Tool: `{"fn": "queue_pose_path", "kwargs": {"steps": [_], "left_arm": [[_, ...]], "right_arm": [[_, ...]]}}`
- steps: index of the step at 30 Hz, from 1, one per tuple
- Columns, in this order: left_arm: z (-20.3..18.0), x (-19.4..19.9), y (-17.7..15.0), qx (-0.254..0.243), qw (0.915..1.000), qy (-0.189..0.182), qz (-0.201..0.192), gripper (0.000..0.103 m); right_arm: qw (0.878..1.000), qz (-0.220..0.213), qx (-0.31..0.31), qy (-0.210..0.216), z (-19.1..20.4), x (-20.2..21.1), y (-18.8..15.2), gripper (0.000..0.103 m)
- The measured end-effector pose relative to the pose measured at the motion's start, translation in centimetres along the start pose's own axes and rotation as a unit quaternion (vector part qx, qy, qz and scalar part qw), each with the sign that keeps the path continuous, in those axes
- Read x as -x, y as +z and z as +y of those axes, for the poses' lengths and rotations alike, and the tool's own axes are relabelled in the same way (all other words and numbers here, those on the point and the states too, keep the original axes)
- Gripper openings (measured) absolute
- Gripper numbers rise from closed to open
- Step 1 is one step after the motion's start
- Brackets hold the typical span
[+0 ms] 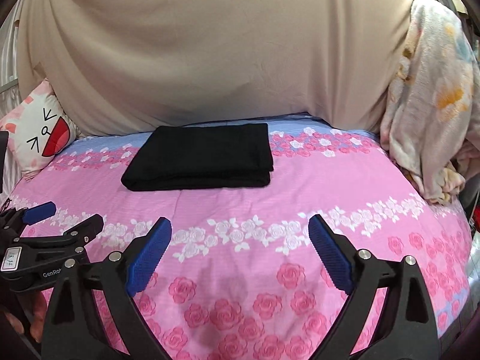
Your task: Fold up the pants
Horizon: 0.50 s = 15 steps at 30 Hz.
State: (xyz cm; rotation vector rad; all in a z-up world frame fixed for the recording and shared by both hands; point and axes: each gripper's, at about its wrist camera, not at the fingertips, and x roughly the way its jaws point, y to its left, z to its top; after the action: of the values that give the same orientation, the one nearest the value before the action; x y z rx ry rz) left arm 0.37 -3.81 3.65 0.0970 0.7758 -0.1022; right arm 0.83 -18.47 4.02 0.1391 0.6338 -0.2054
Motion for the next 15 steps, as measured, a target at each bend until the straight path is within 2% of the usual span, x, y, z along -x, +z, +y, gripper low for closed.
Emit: {"fn": "queue_pose_path", "kwargs": {"steps": [15], "left_arm": [[-0.54,0.40,-0.78,0.004,0.9998,-0.003,0.017,0.096]], "right_arm": [[1.000,0.011,-0.009,-0.007,-0.57,0.54,-0.77,0.091]]}}
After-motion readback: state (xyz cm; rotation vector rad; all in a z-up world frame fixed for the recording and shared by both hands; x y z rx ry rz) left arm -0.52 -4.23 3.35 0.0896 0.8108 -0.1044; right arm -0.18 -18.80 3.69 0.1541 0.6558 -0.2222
